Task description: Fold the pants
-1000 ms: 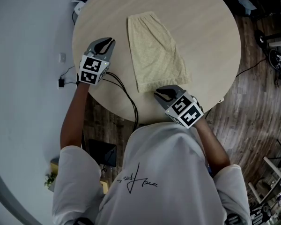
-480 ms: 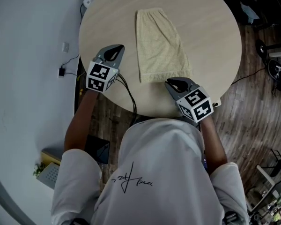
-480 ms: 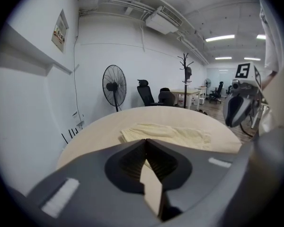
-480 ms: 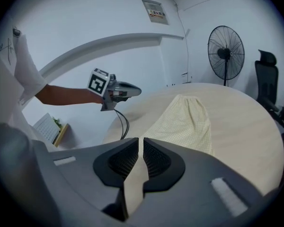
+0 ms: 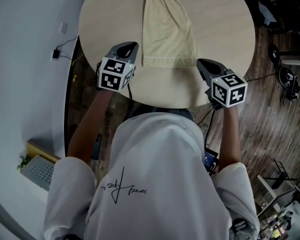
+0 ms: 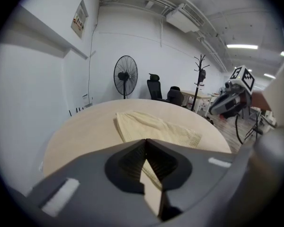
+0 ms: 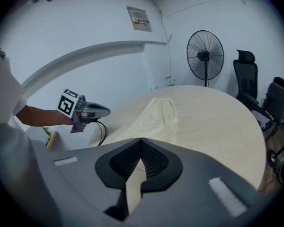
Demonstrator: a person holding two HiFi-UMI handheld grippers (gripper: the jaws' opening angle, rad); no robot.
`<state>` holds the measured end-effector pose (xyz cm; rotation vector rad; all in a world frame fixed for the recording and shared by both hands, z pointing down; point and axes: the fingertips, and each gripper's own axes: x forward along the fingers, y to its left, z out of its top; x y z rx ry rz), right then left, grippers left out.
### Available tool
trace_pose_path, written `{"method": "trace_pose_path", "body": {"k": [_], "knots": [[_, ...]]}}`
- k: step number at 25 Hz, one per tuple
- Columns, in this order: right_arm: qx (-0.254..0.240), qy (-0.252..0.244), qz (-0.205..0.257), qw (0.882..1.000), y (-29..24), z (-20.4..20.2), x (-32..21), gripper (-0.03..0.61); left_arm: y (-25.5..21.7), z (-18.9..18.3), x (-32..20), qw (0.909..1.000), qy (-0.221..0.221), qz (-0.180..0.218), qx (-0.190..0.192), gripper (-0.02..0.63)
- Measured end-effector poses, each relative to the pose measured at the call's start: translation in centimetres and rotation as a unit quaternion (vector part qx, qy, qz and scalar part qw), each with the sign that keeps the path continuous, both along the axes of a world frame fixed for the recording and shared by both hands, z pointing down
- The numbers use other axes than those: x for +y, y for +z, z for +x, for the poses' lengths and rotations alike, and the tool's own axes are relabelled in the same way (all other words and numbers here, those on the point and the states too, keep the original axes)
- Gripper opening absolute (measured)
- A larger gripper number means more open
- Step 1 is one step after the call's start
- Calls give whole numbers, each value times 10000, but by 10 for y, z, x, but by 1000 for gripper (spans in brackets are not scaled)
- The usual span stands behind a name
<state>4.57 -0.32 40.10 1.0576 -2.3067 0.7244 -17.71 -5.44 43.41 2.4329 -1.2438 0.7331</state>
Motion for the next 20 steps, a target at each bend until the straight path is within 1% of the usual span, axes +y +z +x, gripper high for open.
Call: {"method": "trace_pose_path", "body": {"k": [3,7,10,13,15,17,20], "knots": [[162,241,-66,9996,12,22,-9,0,16,3,12,9996,-131,-242,77,57],[375,416,-221,9982,36,39,-18,0,43,6,22,9967,-402,-661,228,56],[397,654,-344,9965,55,45,-22,0,65,4,28,9937,-629,-913,169,57],[185,996,-512,9935,73,46,-26,3,82,-1,32,9901,-883,-1087,113,57],[-21,1271,-705,9894,87,47,-28,27,90,-3,35,9873,-1035,-1194,139,58],[-223,1577,-963,9825,104,49,-28,66,95,0,37,9847,-1126,-1309,218,58],[-493,2101,-1342,9672,129,56,-24,86,104,2,40,9795,-1284,-1503,380,60]]}}
